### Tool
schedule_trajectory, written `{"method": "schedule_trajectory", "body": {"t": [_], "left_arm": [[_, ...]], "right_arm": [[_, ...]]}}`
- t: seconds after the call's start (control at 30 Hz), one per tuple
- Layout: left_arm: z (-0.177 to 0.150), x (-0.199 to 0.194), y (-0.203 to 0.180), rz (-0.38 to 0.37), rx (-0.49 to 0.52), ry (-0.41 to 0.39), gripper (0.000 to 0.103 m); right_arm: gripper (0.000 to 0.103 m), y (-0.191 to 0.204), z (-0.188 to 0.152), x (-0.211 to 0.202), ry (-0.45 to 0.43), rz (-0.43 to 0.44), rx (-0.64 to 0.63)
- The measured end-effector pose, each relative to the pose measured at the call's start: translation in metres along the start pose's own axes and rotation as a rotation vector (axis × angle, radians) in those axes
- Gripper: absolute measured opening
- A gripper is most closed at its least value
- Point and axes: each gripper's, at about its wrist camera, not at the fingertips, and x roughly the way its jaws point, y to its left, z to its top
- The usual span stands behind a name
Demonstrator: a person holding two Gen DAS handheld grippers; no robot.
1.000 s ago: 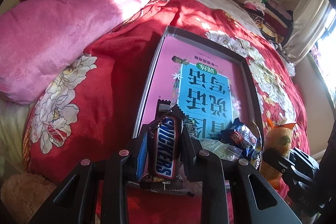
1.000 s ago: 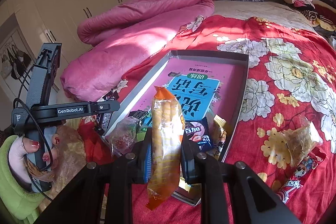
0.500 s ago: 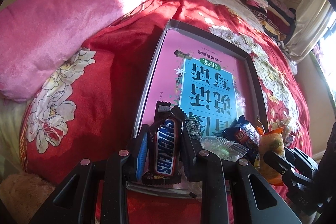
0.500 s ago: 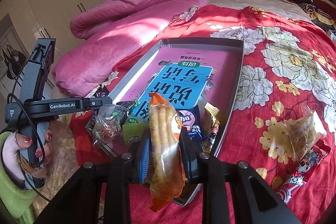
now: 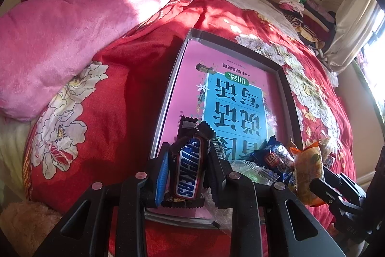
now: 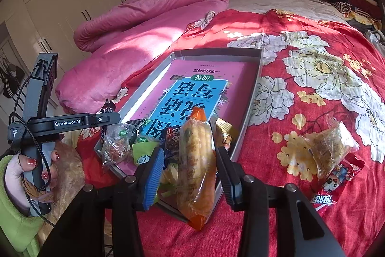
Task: Organize snacks
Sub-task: 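Lower the Snickers bar into the tray with the left gripper while the right lowers the bread roll, then open both grippers to release the Snickers bar and bread roll in the tray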
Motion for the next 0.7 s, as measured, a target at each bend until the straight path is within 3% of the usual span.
{"method": "schedule_trajectory", "body": {"t": [0.23, 0.43, 0.7], "left_arm": [[0.001, -0.002, -0.001, -0.004, 0.002, -0.01, 0.035], [0.002, -0.006, -0.004, -0.005, 0.016, -0.026, 0.044], [0.002, -0.011, -0.007, -0.037, 0.023, -0.045, 0.048]], "right_arm": [[0.047, 0.004, -0.015, -0.004, 0.027, -0.004, -0.001], [0.048, 0.02, -0.012, 0.004, 0.033, 0.013, -0.035], [0.054, 0.034, -0.009, 0.006, 0.017, 0.02, -0.085]]}}
